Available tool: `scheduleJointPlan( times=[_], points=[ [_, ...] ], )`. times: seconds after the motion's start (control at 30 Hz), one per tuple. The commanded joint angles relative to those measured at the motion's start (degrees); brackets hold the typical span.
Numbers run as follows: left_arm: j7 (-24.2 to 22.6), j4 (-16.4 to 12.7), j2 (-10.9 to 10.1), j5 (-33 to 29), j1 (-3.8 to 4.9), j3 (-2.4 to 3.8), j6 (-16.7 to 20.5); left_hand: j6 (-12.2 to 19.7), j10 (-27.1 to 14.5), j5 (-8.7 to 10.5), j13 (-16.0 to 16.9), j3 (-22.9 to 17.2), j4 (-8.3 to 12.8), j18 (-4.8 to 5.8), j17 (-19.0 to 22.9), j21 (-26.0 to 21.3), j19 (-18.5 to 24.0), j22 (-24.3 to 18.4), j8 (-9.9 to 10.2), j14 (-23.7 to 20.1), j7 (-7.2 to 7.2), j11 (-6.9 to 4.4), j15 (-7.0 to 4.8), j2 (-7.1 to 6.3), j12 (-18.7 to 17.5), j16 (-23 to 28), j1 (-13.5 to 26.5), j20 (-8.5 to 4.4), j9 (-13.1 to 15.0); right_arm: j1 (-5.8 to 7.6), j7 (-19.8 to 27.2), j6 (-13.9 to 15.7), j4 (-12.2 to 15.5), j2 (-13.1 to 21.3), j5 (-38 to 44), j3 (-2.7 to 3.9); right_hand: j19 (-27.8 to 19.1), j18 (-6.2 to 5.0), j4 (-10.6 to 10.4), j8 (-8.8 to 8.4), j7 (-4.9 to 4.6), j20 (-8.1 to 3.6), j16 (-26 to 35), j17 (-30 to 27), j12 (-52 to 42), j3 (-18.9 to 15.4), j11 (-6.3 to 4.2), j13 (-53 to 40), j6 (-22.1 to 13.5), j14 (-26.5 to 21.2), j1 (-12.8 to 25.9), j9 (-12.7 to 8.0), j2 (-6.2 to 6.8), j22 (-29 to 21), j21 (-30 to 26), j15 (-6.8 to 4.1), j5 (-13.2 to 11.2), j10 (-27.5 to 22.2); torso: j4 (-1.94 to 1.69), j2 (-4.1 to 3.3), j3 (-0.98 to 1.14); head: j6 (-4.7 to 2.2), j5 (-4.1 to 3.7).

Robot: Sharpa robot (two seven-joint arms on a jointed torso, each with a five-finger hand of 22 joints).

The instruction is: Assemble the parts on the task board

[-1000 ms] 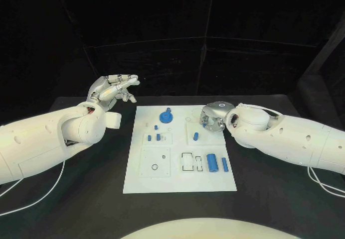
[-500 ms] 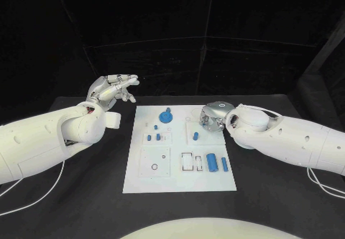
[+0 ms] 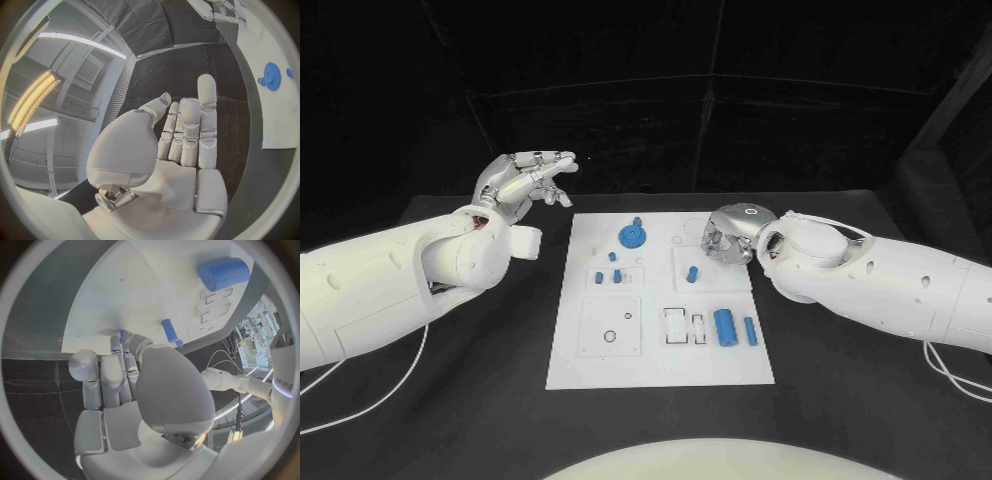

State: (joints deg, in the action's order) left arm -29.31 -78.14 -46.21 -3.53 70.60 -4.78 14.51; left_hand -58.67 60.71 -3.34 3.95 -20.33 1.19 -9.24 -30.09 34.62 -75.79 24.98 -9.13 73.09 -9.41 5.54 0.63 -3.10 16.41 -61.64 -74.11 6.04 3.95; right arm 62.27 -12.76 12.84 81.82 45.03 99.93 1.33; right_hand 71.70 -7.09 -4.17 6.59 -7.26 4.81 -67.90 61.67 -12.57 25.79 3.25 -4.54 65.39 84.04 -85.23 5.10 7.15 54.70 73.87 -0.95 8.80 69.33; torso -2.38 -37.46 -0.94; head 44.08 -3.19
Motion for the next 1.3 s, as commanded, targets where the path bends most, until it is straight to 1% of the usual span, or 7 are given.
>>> scheduleJointPlan(
  times=[0.03,0.37,0.53,0.73,0.97,1.07,1.3],
  points=[
    [-0.04,0.16,0.07,-0.23,0.08,0.05,-0.67,0.02,-0.21,-0.12,-0.05,0.26,0.04,-1.16,0.05,-0.22,0.39,-0.05,-0.16,-0.37,-0.35,0.14,-0.08,0.23,0.21,0.22,-0.29,-0.05,-0.08,0.14,0.12,4.04,1.52,0.78,-0.21,0.08,0.18,0.36,0.57,-0.21,-0.44,0.04,-0.28,-0.10,0.59,0.18,0.23,0.10,-0.39,1.73,0.09,-0.15,-0.18,0.12,0.28,-0.31,0.29,-0.27,0.02,0.03,0.02,-0.03,-0.09],
    [0.05,0.47,0.07,-0.23,0.07,0.05,-0.70,0.06,-0.25,-0.10,-0.06,0.31,0.00,-1.16,0.20,-0.26,0.40,-0.08,-0.15,-0.44,-0.39,0.18,-0.07,0.25,0.22,0.28,-0.26,-0.04,-0.08,0.34,0.40,6.54,8.60,5.04,-1.81,0.18,0.18,0.37,1.17,-0.41,-0.57,0.10,-0.42,-0.07,0.92,0.56,0.36,0.18,-0.58,1.74,-0.03,-0.23,-0.16,0.26,0.40,-0.22,0.56,-0.44,-0.11,0.04,-0.10,-0.07,-0.36],
    [0.12,0.52,0.09,-0.23,0.07,0.05,-0.69,0.06,-0.25,-0.10,-0.06,0.31,0.00,-1.16,0.20,-0.26,0.40,-0.08,-0.15,-0.44,-0.39,0.18,-0.07,0.25,0.22,0.28,-0.26,-0.04,-0.08,0.76,2.39,9.35,12.81,6.54,-2.47,0.26,0.30,0.43,1.93,-0.64,-0.73,0.18,-0.80,0.24,1.19,0.96,0.50,0.22,-0.77,1.80,-0.18,-0.33,0.12,0.64,0.66,-0.11,1.02,-0.47,0.07,0.07,-0.03,-0.09,-0.09],
    [0.16,0.50,0.32,-0.23,0.07,0.05,-0.76,0.11,-0.31,-0.10,-0.06,0.34,0.02,-1.15,0.27,-0.29,0.41,-0.10,-0.13,-0.49,-0.41,0.19,-0.05,0.23,0.23,0.30,-0.30,-0.03,-0.09,1.04,3.83,10.62,16.37,6.36,-3.03,0.33,0.45,0.48,2.19,-0.68,-0.77,0.21,-1.01,0.42,1.26,1.13,0.54,0.22,-0.76,1.85,-0.21,-0.34,0.17,0.97,0.85,-0.08,1.26,-0.43,-0.12,0.06,-0.14,-0.40,0.23],
    [0.52,0.32,0.68,-0.23,0.08,0.05,-0.64,0.11,-0.31,-0.10,-0.06,0.34,0.02,-1.15,0.27,-0.29,0.41,-0.10,-0.13,-0.49,-0.41,0.19,-0.05,0.23,0.23,0.30,-0.30,-0.03,-0.09,1.09,5.53,6.84,15.62,1.93,-4.73,0.27,0.29,0.46,2.62,-1.06,-1.01,0.34,-1.10,0.33,1.75,1.46,0.79,0.36,-1.20,1.83,-0.01,-0.50,0.36,0.90,0.91,0.10,1.45,-0.86,-0.15,-0.09,-0.16,0.13,1.95],
    [0.62,0.18,0.97,-0.23,0.08,0.05,-0.28,0.30,-0.45,-0.11,-0.08,0.35,0.12,-1.15,0.47,-0.39,0.44,-0.16,-0.06,-0.62,-0.47,0.23,-0.03,0.23,0.25,0.38,-0.49,-0.02,-0.12,0.96,5.97,5.15,14.70,-0.35,-5.04,0.16,0.30,0.47,2.66,-1.11,-1.03,0.36,-1.17,0.39,1.80,1.50,0.82,0.37,-1.25,1.84,0.02,-0.52,0.36,0.95,0.94,0.12,1.47,-0.90,-0.26,-0.13,-0.17,0.40,2.32],
    [-0.31,-0.55,1.41,-0.23,0.08,0.05,0.22,0.31,-0.50,-0.17,-0.05,-0.02,0.35,-1.17,0.42,-0.55,0.42,-0.27,-0.21,-0.68,-0.46,0.21,-0.03,0.87,0.50,0.22,-1.20,-0.01,-0.06,0.44,7.01,2.91,12.67,-4.02,-4.34,-1.67,0.20,0.44,2.75,-1.17,-1.07,0.39,-1.02,0.16,1.89,1.54,0.86,0.39,-1.31,1.80,0.07,-0.54,0.41,0.82,0.90,0.15,1.52,-0.96,0.02,-0.05,-0.13,1.03,3.67]
  ],
)
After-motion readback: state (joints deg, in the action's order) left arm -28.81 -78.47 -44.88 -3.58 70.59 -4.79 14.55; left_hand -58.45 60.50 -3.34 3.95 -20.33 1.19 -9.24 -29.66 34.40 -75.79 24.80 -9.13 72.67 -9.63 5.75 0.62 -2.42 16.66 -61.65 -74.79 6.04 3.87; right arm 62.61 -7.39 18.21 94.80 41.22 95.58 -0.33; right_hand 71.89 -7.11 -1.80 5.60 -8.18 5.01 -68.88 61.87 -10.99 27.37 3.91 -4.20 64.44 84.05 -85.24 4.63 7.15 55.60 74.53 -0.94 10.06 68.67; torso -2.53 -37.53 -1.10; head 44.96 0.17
